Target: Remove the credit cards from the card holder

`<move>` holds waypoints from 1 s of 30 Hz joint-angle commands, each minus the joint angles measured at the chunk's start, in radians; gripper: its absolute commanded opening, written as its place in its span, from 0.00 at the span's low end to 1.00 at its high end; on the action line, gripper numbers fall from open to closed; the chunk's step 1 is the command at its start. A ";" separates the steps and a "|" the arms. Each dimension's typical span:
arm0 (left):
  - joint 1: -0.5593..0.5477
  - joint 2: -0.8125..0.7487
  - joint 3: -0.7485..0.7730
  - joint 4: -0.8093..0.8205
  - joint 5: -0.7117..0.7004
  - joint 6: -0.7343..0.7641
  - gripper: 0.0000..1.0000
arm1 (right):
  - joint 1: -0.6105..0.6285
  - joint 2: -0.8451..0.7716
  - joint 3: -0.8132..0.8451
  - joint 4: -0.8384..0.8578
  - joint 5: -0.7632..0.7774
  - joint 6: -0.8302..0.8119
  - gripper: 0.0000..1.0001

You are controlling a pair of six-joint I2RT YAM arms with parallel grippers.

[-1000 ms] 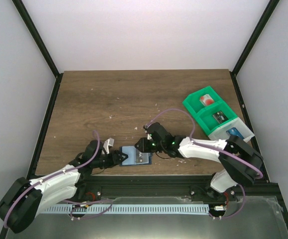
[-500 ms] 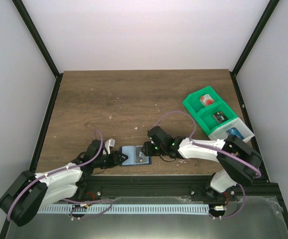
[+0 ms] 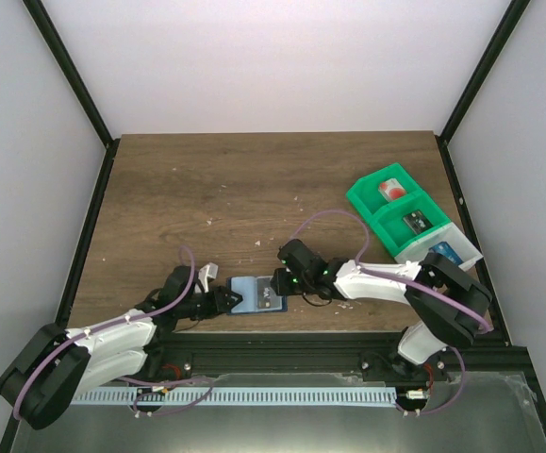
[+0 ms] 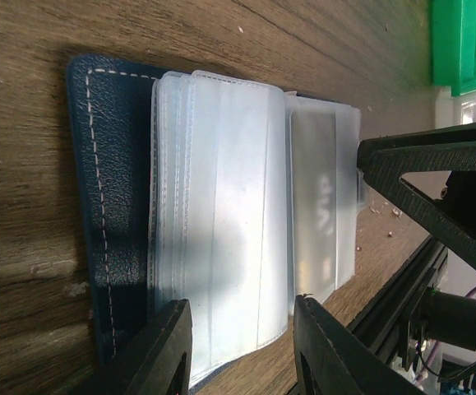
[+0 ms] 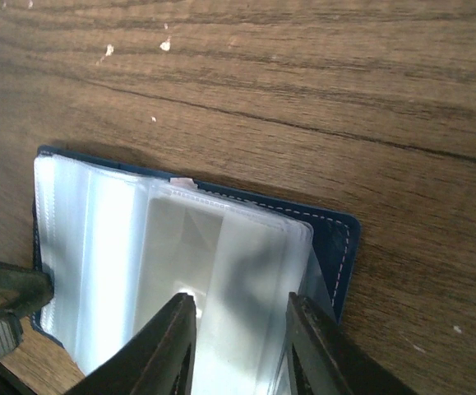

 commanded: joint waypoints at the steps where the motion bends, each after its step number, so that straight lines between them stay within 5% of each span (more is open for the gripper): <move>1: 0.006 -0.009 -0.015 0.015 0.000 0.002 0.37 | 0.008 0.019 0.047 0.018 0.020 -0.015 0.30; 7: 0.007 -0.014 -0.021 0.018 0.003 -0.002 0.37 | 0.008 0.039 0.057 0.015 0.024 -0.015 0.29; 15: 0.007 -0.016 -0.027 0.026 0.002 -0.007 0.37 | 0.008 0.041 0.065 0.027 0.021 -0.025 0.00; 30: 0.006 -0.002 -0.032 0.050 0.009 -0.013 0.37 | 0.008 -0.008 0.043 0.128 -0.108 -0.024 0.00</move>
